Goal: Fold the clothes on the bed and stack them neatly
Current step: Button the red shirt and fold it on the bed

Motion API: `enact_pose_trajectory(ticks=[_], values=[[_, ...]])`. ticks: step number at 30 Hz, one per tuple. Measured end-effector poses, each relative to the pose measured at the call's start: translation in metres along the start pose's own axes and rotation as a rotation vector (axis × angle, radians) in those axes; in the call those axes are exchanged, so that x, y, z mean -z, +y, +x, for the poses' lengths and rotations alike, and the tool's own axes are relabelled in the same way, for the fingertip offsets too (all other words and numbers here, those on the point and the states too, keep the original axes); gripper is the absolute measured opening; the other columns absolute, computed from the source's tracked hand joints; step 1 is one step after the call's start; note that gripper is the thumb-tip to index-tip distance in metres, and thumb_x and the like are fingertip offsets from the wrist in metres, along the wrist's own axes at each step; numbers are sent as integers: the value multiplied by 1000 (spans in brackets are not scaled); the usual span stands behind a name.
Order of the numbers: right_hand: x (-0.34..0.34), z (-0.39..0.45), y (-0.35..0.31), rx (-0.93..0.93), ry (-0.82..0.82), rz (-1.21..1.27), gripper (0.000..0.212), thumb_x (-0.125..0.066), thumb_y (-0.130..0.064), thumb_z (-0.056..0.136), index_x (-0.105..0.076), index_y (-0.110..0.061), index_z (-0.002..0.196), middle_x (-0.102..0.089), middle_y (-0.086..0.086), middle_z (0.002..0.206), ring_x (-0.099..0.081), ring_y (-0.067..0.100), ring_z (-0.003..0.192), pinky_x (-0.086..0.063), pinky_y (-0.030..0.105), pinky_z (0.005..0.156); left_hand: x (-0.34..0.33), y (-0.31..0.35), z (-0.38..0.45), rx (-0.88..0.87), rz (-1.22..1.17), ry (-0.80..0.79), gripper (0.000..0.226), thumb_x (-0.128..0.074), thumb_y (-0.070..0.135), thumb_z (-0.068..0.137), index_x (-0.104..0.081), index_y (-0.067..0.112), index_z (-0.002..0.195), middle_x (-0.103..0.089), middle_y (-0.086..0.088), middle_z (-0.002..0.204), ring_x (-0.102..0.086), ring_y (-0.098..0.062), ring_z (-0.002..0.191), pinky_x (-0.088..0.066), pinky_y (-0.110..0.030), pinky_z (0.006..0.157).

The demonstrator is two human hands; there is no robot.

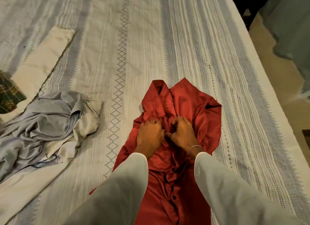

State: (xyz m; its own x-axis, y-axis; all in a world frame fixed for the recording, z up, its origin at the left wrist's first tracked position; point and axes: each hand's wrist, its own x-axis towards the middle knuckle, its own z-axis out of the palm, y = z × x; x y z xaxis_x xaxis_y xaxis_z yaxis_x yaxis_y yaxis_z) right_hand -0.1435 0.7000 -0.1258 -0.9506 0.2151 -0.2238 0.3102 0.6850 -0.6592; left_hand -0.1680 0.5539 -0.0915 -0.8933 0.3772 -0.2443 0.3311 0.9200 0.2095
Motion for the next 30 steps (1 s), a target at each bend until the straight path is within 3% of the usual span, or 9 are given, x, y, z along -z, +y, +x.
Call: enact_pose_trajectory(ticks=[5,8,12,15,18,21,25,27,30], values=[[1,-2,13,-68,16,10,45,-89,-14,64,-60,-8,98,-63,10,96,-61,30,90,-51,39,84,-7,-10,-10,303,-345,93,42,-72,29,89,-58,3,119,-56,-19,123,-60,-38,106,-47,-44,88],[1,-2,12,-75,-16,17,45,-85,-7,64,-61,-7,102,-64,10,95,-60,27,86,-54,40,84,-9,-12,-6,502,-538,137,58,-83,41,76,-58,5,113,-66,-18,111,-63,-39,104,-49,-43,85],[15,1,8,-269,-118,190,54,-98,-2,53,-64,-7,94,-67,9,84,-65,22,73,-61,37,73,-1,-11,0,634,-491,110,70,-81,59,72,-57,11,117,-68,-15,113,-63,-39,109,-51,-45,88],[27,1,11,-312,-148,253,59,-101,-5,46,-66,-5,93,-72,9,81,-69,20,69,-59,22,62,-2,-19,4,644,-489,131,73,-81,57,74,-52,12,124,-66,-18,115,-62,-42,110,-49,-47,89],[31,0,17,-332,-163,363,65,-103,-14,42,-65,-6,94,-75,10,79,-73,23,72,-61,33,68,-3,-32,8,571,-534,167,60,-69,69,79,-61,15,104,-71,-11,101,-64,-38,101,-49,-44,82],[29,-3,16,-366,-123,588,42,-93,-9,66,-67,-7,99,-75,6,77,-70,12,67,-55,28,67,5,-39,16,592,-557,133,76,-40,87,83,-63,14,83,-69,-10,87,-64,-36,90,-49,-41,76],[17,-7,16,-312,38,537,12,-72,-19,87,-73,-20,99,-73,1,77,-67,9,60,-54,32,65,19,-40,27,556,-403,68,48,-45,51,97,-66,8,104,-69,-18,108,-63,-41,105,-48,-43,84],[14,-9,13,-289,61,468,26,-66,-38,80,-77,-24,100,-76,-2,77,-73,18,68,-60,38,71,30,-41,32,566,-413,105,43,-44,44,97,-66,7,102,-72,-14,99,-64,-37,100,-48,-42,83],[21,-7,2,-213,177,471,8,-75,-26,88,-80,-21,90,-76,-9,79,-70,6,76,-56,29,74,60,-38,46,571,-743,156,48,-39,40,98,-69,3,88,-71,-3,63,-64,-21,71,-52,-35,72]])
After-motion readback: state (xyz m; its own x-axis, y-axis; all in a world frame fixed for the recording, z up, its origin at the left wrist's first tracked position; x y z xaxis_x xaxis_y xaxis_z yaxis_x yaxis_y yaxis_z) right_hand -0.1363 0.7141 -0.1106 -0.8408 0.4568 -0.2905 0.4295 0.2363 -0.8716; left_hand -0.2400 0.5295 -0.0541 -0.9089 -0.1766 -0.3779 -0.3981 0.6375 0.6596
